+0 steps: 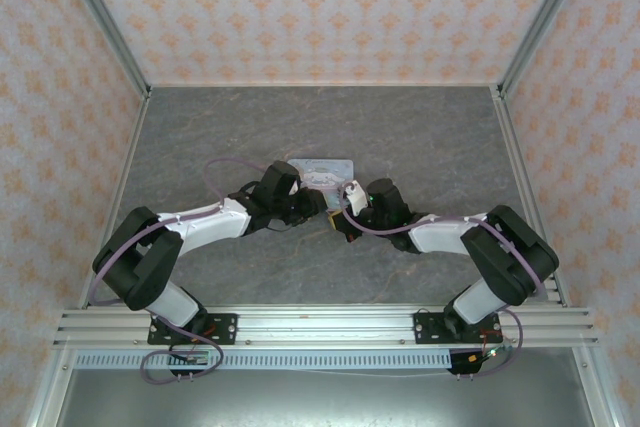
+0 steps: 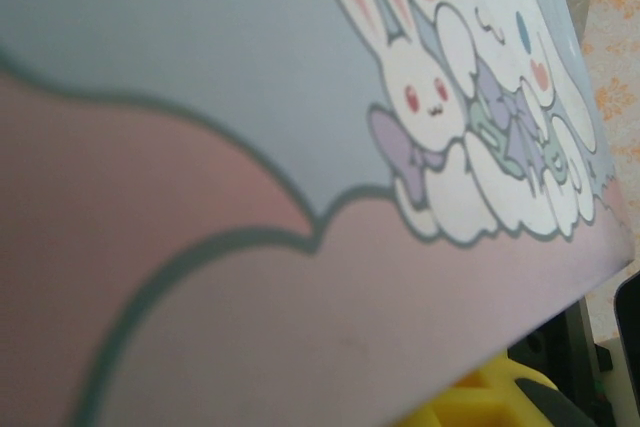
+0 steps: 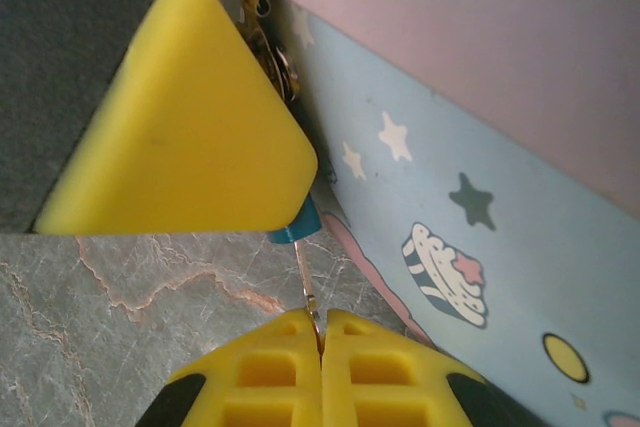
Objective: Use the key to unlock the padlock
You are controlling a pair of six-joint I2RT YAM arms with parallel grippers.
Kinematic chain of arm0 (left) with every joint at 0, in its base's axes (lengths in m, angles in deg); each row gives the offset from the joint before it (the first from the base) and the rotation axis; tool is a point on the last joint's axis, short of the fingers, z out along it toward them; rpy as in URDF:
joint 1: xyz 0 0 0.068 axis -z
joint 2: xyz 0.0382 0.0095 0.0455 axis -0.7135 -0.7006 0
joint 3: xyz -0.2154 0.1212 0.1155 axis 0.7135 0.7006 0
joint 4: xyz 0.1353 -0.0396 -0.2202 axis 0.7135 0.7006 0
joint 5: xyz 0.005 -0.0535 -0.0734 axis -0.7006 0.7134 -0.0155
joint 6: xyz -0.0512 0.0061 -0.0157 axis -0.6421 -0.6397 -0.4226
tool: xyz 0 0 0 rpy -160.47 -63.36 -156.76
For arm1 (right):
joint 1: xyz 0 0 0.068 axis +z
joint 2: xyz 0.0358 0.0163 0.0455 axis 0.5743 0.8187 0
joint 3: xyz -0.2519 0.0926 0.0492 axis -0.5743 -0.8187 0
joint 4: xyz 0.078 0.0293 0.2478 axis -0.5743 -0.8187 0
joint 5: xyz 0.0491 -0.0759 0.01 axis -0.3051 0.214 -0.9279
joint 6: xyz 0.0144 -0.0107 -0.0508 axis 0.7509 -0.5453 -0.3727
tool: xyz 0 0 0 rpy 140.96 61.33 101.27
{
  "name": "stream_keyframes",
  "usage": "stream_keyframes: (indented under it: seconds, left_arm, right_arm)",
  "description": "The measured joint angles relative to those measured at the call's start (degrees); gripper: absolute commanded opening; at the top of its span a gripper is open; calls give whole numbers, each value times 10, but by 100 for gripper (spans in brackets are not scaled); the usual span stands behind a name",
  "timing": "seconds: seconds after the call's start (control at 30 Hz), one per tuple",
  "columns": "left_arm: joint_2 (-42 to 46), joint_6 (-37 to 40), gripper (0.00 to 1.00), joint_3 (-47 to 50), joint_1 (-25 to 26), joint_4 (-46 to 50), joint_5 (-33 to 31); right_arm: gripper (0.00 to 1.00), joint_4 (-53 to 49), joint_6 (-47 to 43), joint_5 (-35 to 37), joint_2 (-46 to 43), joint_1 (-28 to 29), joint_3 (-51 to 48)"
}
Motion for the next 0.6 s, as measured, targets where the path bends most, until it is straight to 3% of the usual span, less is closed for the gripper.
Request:
stream_keyframes:
  seconds: [0.6]
  left_arm:
    - [0,23,26,0,-4,5,7]
  right_arm:
    - [0,-3,-27,-10,3,-2,10]
